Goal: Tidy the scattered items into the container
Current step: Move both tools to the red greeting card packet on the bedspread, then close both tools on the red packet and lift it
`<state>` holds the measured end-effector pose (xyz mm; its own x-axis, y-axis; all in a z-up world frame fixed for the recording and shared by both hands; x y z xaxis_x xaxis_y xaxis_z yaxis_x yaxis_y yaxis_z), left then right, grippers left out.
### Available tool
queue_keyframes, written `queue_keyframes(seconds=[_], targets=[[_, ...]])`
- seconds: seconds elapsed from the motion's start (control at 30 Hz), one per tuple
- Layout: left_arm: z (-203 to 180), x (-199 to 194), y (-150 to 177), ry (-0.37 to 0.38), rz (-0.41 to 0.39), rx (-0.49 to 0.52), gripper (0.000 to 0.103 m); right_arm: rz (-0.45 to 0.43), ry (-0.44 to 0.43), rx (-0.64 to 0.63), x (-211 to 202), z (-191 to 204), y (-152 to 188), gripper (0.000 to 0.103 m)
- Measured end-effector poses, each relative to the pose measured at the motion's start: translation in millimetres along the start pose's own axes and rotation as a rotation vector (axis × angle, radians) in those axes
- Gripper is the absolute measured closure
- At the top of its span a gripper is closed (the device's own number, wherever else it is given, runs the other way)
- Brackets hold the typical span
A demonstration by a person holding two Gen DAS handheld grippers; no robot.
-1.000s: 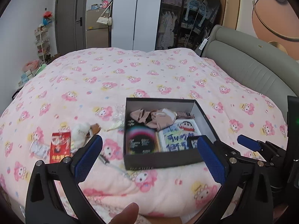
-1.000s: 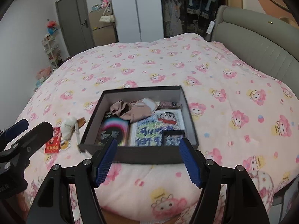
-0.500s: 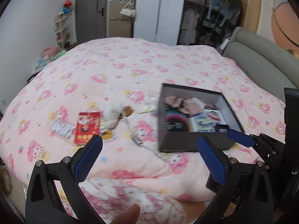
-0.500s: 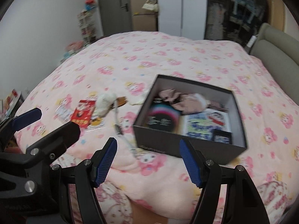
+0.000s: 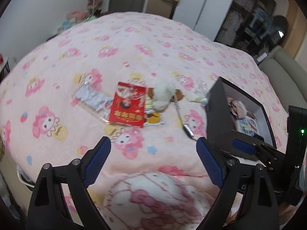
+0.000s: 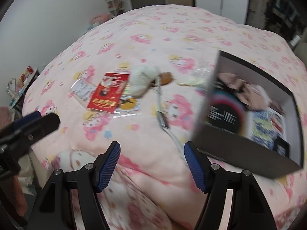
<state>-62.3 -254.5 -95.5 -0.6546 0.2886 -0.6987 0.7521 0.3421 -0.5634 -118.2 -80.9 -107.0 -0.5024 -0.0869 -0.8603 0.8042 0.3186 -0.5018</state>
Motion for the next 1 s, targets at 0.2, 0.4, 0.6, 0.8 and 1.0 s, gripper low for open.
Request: queue_keyframes(seconds=[0.2, 0.4, 0.6, 0.8, 1.0], targets=[[68.7, 37.6, -9.7, 0.049, 0.046, -0.16, 0.046, 0.083, -0.111, -0.072, 56.9, 47.6, -33.7, 0.053], [130.1, 89.2, -26.6, 0.094, 0.086, -0.293, 0.064, 0.176, -0.208, -0.058, 116.3, 77.1, -61.4, 0.059], [153.0, 129.1, -44.9, 0.12, 0.113, -0.323, 0.068, 0.253, -0.261, -0.024, 162.3, 86.9, -72.2, 0.059], [141.1, 136.8, -36.6, 0.149, 0.177, -0.324, 0.081, 0.248, -0.333, 0.004, 171.7, 93.1, -74.1, 0.07], [122.7, 120.7, -13.4, 0.169, 0.24, -0.292, 0.081, 0.255, -0.346, -0.014, 150.5, 87.8, -53.6, 0.072]])
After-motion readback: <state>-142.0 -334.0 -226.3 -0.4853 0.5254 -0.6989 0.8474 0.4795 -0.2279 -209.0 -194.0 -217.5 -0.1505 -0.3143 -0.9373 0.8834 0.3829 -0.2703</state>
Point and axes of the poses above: each gripper's, at about its wrist camera, not at the fingertips, and x roughly the way its jaws point, z to its left, y to its underside, the point moved 3 cm from there along x, roughly the way its jaws point, and after that the axes turned 14 degrees about y, right-handed, at the moved point
